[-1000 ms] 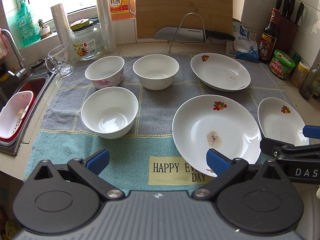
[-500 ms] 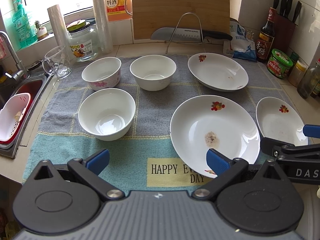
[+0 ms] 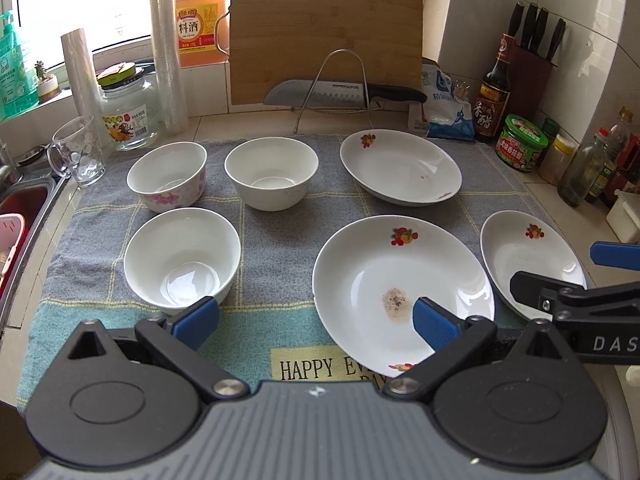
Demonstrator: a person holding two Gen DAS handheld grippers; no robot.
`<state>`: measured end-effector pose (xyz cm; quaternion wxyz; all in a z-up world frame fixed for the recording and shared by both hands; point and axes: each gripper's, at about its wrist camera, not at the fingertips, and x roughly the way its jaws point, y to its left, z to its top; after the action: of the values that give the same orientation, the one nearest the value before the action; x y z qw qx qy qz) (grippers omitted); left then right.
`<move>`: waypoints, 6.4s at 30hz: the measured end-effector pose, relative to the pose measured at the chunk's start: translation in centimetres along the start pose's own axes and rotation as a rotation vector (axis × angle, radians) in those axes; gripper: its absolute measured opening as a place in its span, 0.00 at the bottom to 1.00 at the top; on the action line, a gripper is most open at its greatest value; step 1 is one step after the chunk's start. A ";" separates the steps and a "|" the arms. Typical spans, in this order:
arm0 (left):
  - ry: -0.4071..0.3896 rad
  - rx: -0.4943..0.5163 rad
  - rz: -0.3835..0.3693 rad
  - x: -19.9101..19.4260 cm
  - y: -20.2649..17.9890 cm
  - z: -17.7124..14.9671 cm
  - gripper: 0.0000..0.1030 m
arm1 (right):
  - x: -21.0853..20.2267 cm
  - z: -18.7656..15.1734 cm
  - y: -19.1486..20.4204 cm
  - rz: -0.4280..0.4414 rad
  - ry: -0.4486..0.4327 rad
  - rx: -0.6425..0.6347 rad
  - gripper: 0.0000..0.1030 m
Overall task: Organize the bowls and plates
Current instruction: 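Move the left tool to the stained white plate's rim and close it, then lift the stained white plate by its rim with the left tool, then carry the stained plate with the left tool over the fruit-print plate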
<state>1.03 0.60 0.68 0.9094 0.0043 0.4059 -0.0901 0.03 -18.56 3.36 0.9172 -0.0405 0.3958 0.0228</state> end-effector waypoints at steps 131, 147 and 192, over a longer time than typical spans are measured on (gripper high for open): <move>0.220 0.695 -0.550 28.2 -25.9 17.0 0.72 | 16.7 -2.2 -21.2 0.164 -0.074 -0.127 1.00; 0.242 0.695 -0.562 29.4 -26.9 16.5 0.72 | 17.3 -2.7 -21.9 0.161 -0.034 -0.128 1.00; -0.008 0.255 -0.243 8.2 -7.0 4.9 0.85 | 7.9 -8.2 -9.6 0.245 -0.046 -0.169 1.00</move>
<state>8.82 -7.96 -1.59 0.8855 0.0701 0.3853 -0.2502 0.22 -28.76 -7.51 0.9097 -0.0686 0.3731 0.1689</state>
